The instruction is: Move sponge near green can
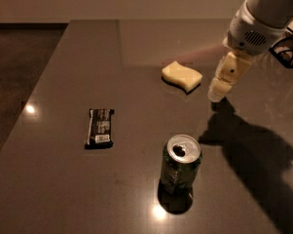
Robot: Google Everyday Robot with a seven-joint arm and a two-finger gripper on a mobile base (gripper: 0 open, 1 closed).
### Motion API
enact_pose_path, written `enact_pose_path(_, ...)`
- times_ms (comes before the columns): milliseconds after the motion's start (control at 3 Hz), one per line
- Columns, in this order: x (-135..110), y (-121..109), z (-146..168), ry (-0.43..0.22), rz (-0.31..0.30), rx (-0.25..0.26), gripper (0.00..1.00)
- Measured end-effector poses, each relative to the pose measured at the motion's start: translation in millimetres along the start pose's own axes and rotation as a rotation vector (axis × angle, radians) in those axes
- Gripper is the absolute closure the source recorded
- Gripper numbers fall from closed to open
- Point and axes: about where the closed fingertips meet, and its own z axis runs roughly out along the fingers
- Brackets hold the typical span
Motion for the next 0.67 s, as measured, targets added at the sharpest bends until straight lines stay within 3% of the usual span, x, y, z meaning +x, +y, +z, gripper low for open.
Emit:
enact_pose_path(333, -0.8, -36.9, 34.8, -0.011, 0.127, 0.049, 0.00)
enact_pose_path(667, -2.4, -62.5, 65.9, -0.028, 0.239, 0.061, 0.00)
